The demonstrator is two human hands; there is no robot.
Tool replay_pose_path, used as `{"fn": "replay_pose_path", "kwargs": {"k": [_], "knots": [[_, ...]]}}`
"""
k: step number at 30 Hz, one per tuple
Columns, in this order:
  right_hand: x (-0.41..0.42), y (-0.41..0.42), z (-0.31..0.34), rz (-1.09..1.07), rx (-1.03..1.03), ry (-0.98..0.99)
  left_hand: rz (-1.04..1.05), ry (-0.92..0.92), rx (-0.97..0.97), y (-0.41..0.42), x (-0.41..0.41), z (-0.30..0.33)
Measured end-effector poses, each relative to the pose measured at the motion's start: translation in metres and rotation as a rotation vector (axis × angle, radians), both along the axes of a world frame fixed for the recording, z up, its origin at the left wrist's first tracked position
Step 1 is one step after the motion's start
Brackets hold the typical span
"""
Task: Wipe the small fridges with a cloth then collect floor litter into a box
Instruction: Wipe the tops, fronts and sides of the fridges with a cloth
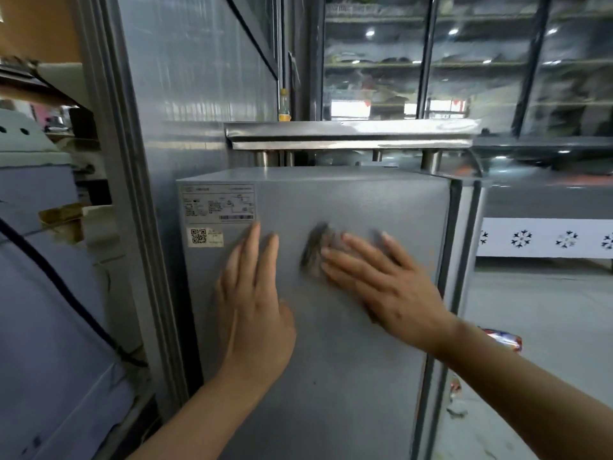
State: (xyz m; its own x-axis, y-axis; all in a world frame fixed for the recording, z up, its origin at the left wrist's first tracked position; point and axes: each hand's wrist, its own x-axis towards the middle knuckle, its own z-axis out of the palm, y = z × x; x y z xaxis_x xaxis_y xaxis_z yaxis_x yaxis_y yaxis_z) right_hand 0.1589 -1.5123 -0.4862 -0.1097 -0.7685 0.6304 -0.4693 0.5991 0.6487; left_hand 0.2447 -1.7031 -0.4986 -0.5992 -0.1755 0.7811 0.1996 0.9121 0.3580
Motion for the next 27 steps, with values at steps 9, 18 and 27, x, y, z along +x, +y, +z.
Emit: {"fn": "replay_pose_path", "kwargs": {"k": [9,18,27], "knots": [[-0.005,0.033,-0.053,0.016,-0.306,-0.112,-0.025,0.007,-0.056,0.037,-0.012,-0.006],[-0.009,0.051,0.030,-0.194,-0.612,0.013,-0.085,-0.005,-0.174,0.072,-0.022,0.000],[0.004,0.046,-0.101,-0.176,-0.655,-0.139,-0.002,-0.015,-0.295,0.073,-0.026,-0.015]]}}
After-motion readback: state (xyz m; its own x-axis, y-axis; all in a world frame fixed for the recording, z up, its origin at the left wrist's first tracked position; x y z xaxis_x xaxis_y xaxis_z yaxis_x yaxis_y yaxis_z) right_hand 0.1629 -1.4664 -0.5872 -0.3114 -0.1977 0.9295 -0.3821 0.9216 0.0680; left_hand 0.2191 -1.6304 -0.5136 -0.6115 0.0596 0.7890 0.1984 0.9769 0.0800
